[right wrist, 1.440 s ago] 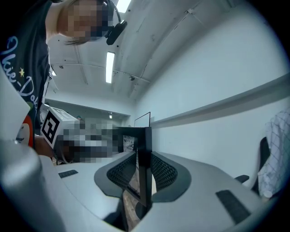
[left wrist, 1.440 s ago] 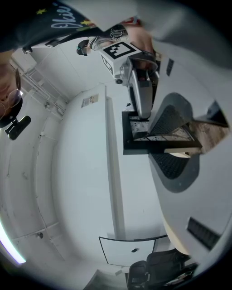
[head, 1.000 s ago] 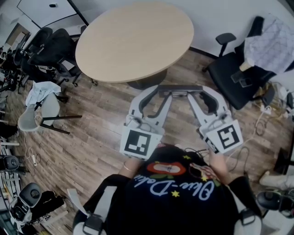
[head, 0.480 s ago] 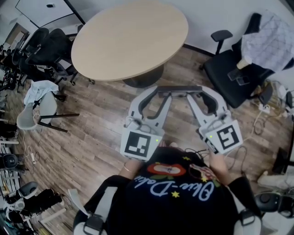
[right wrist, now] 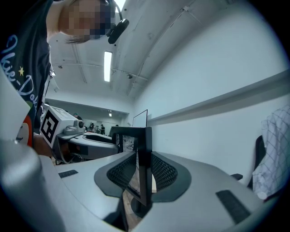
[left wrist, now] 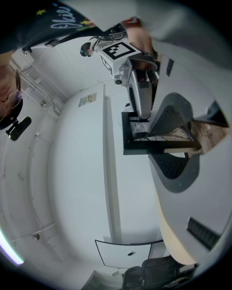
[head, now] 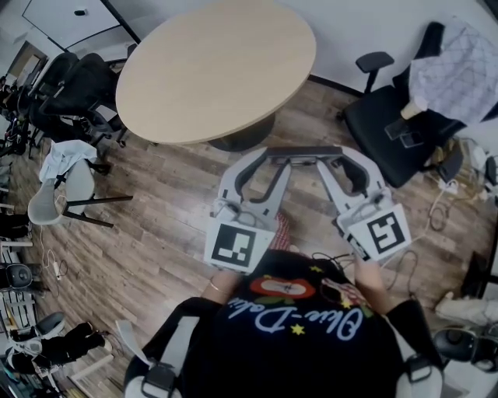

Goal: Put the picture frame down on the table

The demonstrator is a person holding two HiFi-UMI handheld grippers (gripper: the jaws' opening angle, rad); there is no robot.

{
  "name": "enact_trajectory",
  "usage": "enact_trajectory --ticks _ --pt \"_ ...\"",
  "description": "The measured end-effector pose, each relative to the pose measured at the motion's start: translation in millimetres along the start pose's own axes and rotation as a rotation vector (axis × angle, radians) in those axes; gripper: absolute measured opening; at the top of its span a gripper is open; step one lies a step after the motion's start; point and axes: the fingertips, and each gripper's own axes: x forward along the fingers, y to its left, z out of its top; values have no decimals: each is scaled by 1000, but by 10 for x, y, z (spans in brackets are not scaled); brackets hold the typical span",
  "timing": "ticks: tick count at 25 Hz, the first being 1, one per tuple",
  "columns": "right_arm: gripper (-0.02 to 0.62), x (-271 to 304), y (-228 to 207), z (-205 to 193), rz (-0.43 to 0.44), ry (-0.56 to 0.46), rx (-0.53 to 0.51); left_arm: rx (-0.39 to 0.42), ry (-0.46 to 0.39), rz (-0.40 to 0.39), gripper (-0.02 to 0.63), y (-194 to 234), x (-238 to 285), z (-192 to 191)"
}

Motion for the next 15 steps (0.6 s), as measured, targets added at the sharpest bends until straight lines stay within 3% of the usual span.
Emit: enact_trajectory --ticks 15 --pt "84 740 -795 19 -43 7 -23 10 -28 -47 129 609 936 19"
